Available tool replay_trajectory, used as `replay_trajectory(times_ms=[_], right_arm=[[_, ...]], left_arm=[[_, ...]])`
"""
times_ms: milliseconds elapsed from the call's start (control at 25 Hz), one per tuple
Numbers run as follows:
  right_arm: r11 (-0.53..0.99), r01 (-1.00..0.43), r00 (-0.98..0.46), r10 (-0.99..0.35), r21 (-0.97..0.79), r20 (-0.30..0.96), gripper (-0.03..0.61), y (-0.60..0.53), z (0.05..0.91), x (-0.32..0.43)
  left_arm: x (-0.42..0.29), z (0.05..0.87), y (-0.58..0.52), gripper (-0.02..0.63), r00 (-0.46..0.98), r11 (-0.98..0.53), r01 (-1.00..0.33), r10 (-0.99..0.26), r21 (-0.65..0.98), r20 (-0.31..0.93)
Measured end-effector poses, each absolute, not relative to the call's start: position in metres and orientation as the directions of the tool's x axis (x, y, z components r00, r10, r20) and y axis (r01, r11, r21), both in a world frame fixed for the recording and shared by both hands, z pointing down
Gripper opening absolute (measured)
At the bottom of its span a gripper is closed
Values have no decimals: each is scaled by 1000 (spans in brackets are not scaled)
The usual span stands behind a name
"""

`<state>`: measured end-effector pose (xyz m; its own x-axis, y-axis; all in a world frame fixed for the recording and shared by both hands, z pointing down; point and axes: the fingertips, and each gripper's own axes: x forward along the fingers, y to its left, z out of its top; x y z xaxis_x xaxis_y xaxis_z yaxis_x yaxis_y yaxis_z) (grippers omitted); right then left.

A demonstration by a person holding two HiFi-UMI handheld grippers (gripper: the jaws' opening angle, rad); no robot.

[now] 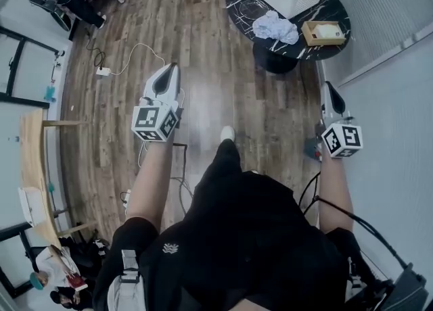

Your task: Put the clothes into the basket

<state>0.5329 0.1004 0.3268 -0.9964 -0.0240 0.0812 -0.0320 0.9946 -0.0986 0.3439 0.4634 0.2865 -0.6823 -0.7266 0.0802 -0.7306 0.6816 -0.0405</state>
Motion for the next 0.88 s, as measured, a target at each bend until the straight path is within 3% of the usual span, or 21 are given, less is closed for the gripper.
replay_trajectory(times_ms=[600,880], right_arm=[[991,-96,-988,-83,-93,133,2,103,334,347],[989,-124,-980,-109,-84,165,1,99,346,299]], left_arm=[[151,311,432,6,-582,585,-811,-805,-15,116],[93,332,412,6,-556,562,-827,-821,7,129]])
